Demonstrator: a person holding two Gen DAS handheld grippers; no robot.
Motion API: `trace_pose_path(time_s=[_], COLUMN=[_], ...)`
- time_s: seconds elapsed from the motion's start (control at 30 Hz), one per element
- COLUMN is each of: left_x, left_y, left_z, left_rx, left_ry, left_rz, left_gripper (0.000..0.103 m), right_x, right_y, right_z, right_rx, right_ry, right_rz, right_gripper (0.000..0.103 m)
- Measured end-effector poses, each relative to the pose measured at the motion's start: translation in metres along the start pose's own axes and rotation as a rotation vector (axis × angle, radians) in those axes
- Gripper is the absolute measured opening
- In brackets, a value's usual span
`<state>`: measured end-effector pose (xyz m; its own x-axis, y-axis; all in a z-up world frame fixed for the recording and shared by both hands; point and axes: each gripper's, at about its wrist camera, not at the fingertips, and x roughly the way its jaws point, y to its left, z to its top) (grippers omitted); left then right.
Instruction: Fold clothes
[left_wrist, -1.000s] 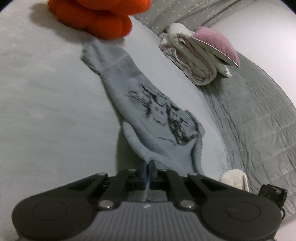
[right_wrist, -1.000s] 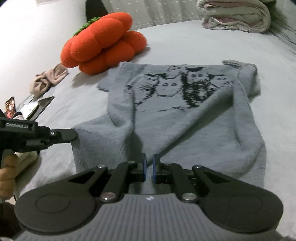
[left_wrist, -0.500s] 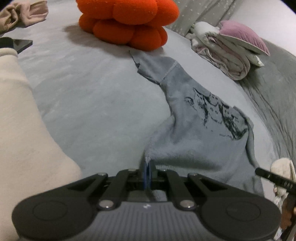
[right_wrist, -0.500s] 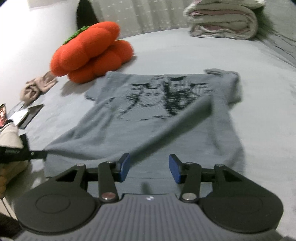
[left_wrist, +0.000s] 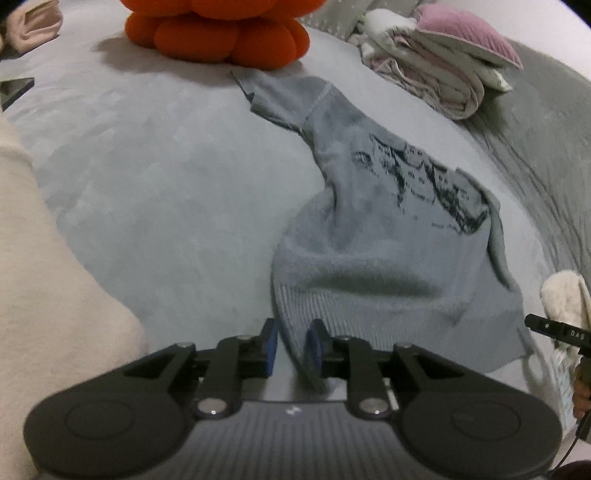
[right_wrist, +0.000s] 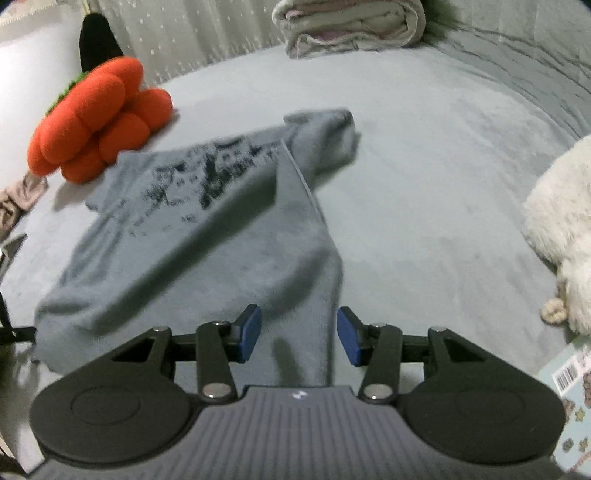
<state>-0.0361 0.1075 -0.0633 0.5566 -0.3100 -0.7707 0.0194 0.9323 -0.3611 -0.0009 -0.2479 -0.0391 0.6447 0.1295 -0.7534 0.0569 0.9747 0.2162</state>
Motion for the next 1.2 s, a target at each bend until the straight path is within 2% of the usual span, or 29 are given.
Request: trace_pose_path(time_s=[0.07,0.2,0.27,0.3,0.4,0.5,0.57,0.83,1.0,1.2], left_x=[0.0,0.001,0.002,0.003,0.001,-0.008,-0.016,-0.051,-0.069,-0.064], left_y=[-0.003,-0.007,-0.011,-0.014,-0.023,-0.029,-0.03,-0.026,-0.033,-0.033], left_z=[-0.003,-0.009,-0.014,-0.017,-0.022,-0.021,-0.021,-0.024,-0.028,-0.038], left_rx=[0.015,0.014,0.019,0.031,0.059,0.075,0.081,0.04,0.066,0.096], left_ry=[-0.004,-0.026,-0.055,-0.069,-0.095,-0.086,-0.075,-0.035,-0.03,0.022], left_rz=[0.008,0.026,0.044,0.061,0.124,0.189,0.207,0.165,0.155,0.162], left_gripper=[0.027,0.025,0.018,0.007,0.004,0.003,0.003,0.003,0.003,0.003], right_x=[0.005,0.012,0.013,0.016,0.018,0.01,0.003,-0.039,-0.059,-0.057], right_y=[-0.001,0.002,0.004,0.005,0.012,0.012,0.009,0.004,0.001,-0.003], right_z=[-0.005,-0.015,-0.018,-0.021,-0.026,-0.026,-0.025,-0.025,-0.031,-0.043], right_rx=[-0.034,-0.098,-0.1,-0.097,-0.123,-0.126,-0.127,-0.167,-0.19,-0.206], right_ry=[0.023,0.026,0.005,-0.003,-0.036,-0.037,-0.032,-0.035,-0.019,0.032], right_rz=[-0.02,-0.055,-0.055,-0.051,-0.085,-0.115,-0.135,-0.164,-0.165,-0.166], right_gripper=[0.049,0.037,0.01,0.007,0.006,0.004,0.004,0.004,0.004,0.004])
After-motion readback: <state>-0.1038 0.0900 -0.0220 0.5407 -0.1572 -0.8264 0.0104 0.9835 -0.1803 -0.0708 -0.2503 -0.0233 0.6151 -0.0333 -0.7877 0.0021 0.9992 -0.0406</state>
